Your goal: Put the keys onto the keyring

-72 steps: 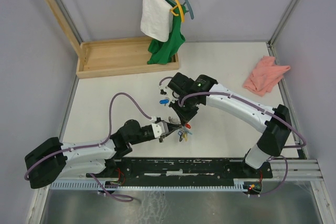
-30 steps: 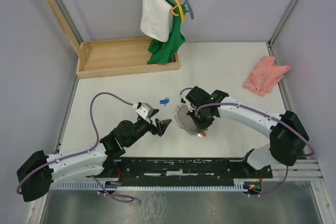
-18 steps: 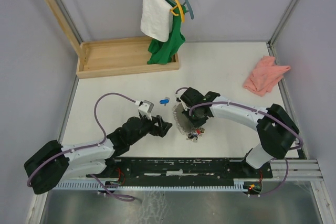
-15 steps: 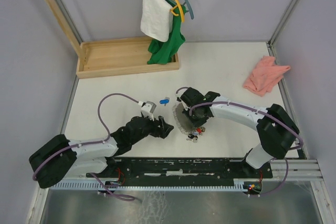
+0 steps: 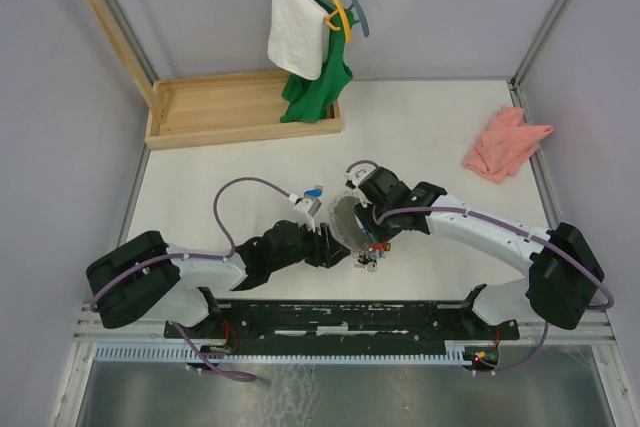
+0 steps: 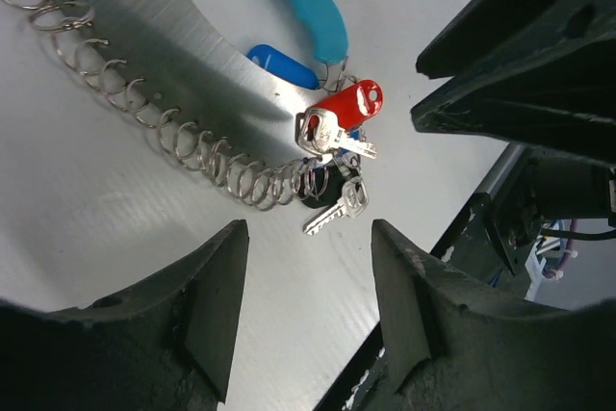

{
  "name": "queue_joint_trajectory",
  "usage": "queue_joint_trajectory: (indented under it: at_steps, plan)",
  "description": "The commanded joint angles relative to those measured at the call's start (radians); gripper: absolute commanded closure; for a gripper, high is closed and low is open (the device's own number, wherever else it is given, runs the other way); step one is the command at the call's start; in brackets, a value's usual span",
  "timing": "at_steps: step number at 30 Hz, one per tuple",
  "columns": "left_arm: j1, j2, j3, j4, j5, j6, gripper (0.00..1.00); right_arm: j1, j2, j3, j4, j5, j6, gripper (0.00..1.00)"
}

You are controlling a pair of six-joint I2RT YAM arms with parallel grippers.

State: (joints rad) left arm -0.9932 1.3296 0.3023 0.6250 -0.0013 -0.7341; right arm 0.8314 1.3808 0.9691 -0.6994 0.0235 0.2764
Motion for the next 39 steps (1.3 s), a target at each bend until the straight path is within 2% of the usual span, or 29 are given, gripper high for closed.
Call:
queue_joint_trajectory:
  at_steps: [1,10,18,27,39]
  plan:
    - [-0.039,0.049,0.066,0.053,-0.047,-0.07,0.43,0.003,-0.013,-0.048,0.089,0.028,0.024,0.6]
    - [-0.066,0.173,0.132,0.081,-0.053,-0.098,0.55,0.003,-0.142,-0.188,0.249,0.136,0.08,0.6]
    - [-0.069,0.251,0.186,0.077,-0.034,-0.105,0.64,0.003,-0.19,-0.239,0.295,0.158,0.072,0.6]
    - [-0.07,0.287,0.212,0.017,-0.052,-0.11,0.6,0.003,-0.193,-0.253,0.307,0.153,0.06,0.6]
    - [-0.076,0.322,0.234,-0.029,-0.053,-0.106,0.6,0.002,-0.184,-0.256,0.305,0.117,0.054,0.59]
